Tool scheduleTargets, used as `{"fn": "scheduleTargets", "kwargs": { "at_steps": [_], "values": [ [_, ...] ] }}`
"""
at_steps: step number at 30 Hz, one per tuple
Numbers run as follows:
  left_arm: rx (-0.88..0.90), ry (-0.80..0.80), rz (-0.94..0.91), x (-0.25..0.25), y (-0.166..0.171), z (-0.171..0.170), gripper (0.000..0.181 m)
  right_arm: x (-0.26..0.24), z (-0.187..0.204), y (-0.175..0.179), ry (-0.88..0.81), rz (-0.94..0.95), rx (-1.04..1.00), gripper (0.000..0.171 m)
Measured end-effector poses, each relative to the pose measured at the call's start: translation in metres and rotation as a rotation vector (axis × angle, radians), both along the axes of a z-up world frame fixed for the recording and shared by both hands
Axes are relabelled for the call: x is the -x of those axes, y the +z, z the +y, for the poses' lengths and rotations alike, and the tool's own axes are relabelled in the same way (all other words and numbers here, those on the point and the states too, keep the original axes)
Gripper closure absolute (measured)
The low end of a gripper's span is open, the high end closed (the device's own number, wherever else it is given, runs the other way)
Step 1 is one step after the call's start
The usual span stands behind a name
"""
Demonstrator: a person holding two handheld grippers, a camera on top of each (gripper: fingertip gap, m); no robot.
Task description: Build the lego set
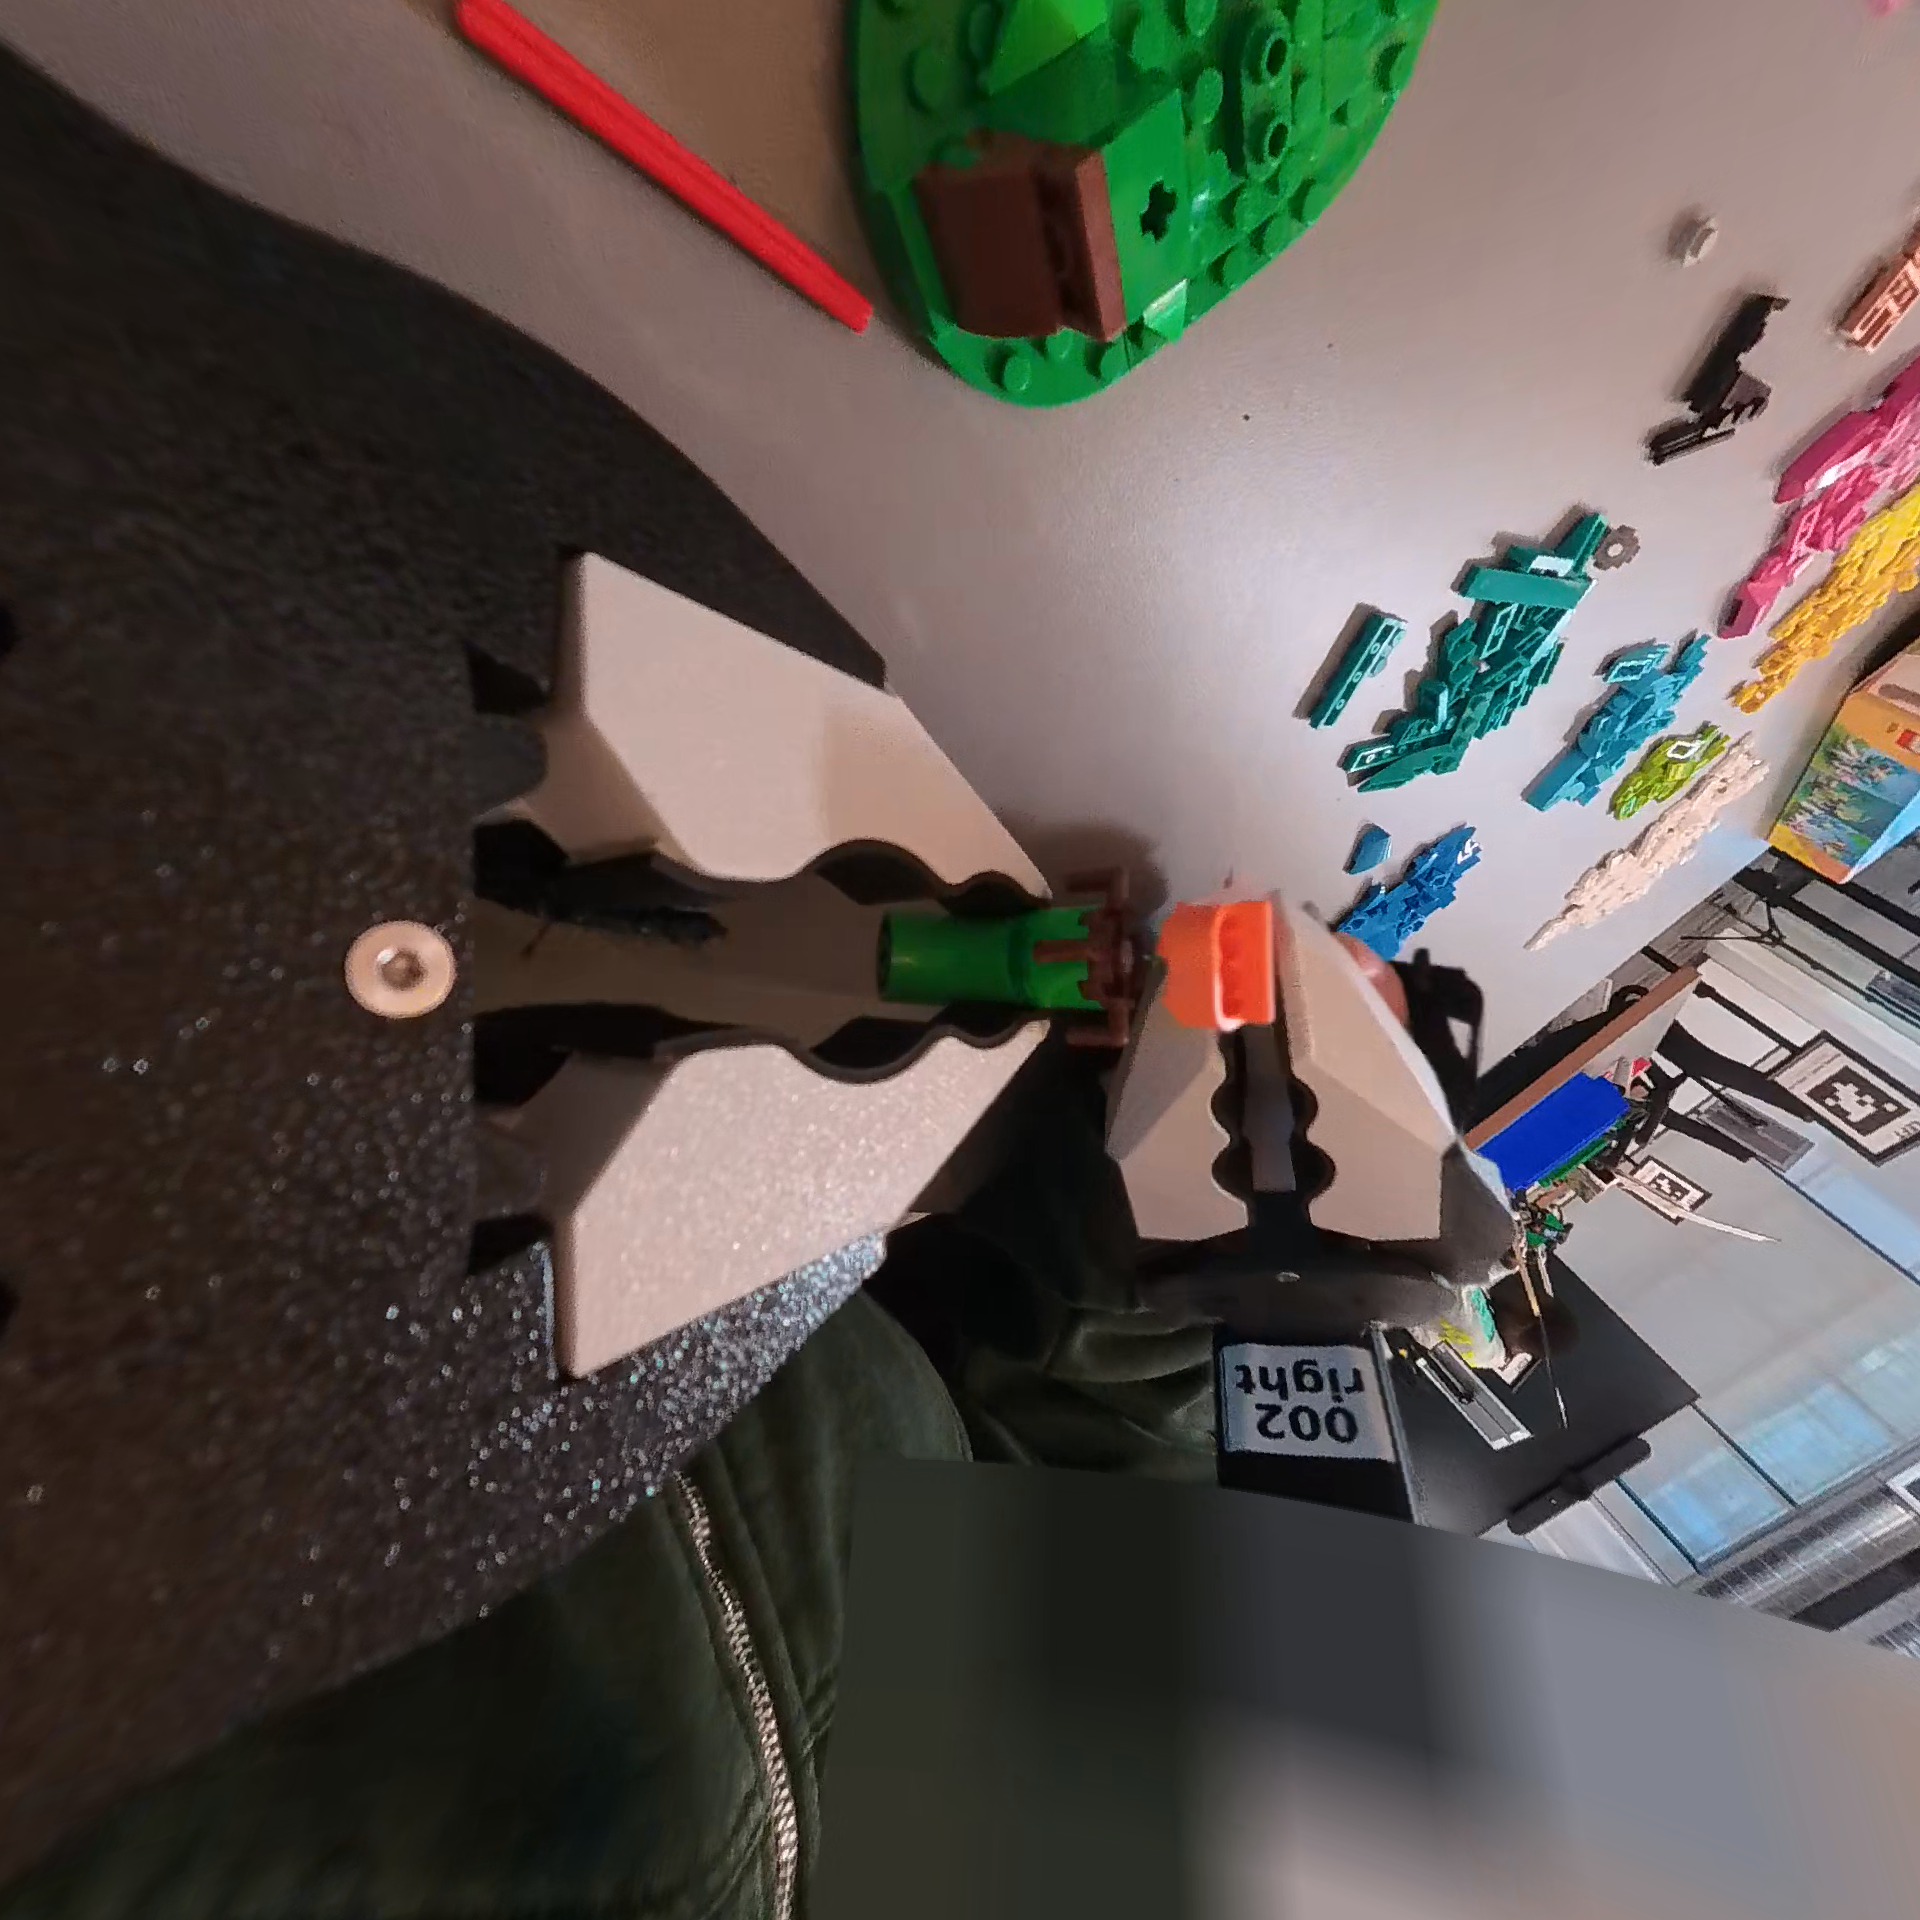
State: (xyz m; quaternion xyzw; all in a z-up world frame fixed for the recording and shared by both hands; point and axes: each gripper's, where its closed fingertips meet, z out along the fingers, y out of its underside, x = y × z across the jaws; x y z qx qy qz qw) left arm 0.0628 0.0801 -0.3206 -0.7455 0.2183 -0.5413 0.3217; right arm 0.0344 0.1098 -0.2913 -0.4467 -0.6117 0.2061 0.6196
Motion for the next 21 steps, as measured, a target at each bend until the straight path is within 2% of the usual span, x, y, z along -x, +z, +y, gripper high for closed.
{"fn": "scheduleTargets", "kwargs": {
  "at_steps": [6, 13, 16, 21],
  "values": [
    [-0.024, 0.028, -0.004, 0.003, 0.002, 0.003, 0.167, 0.000, 0.003, -0.015, -0.005, -0.079, -0.002, 0.167],
    [-0.065, 0.074, 0.017, 0.006, 0.003, 0.007, 0.167, -0.023, 0.028, -0.069, -0.097, -0.375, 0.216, 0.168],
    [-0.061, 0.072, 0.023, 0.006, 0.001, 0.007, 0.167, -0.023, 0.030, -0.070, -0.115, -0.381, 0.243, 0.167],
    [-0.059, 0.069, 0.028, 0.005, 0.001, 0.006, 0.167, -0.029, 0.026, -0.068, -0.039, -0.369, 0.357, 0.133]
  ]
}}
